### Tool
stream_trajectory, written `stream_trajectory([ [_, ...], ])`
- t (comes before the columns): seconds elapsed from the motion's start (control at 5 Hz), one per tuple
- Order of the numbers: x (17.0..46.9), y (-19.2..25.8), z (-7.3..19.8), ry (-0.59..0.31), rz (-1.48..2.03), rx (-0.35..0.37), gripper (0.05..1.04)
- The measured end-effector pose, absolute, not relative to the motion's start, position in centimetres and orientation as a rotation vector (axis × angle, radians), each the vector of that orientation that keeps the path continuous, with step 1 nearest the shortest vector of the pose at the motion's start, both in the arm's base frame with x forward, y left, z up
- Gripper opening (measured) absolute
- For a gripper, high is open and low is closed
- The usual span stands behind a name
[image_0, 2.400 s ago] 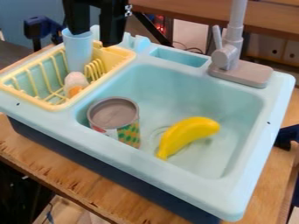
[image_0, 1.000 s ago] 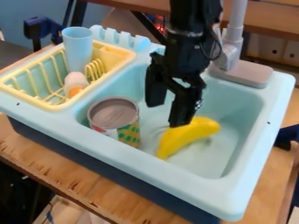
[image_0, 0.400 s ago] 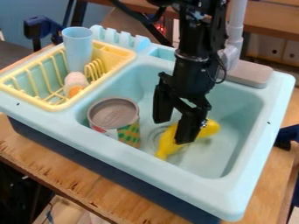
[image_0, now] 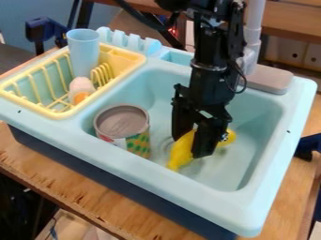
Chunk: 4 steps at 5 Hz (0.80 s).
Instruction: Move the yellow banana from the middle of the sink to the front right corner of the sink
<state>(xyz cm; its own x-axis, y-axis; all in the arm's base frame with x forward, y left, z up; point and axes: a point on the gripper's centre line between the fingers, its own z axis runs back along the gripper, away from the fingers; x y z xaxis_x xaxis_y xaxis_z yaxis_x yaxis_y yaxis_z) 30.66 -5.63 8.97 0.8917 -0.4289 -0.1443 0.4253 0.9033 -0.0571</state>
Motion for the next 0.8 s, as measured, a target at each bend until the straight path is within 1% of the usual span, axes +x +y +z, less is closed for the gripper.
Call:
stream_trajectory([
  [0.2,30.5,-5.6,11.0,0.077,-0.314,-0.094,0.557],
  [0.4,30.1,-5.1,13.8,-0.028,-0.131,-0.129,0.557],
  [0.6,29.6,-5.9,15.3,-0.092,-0.004,-0.191,0.557],
  [0.8,29.3,-6.1,14.8,-0.077,0.097,-0.197,0.558],
])
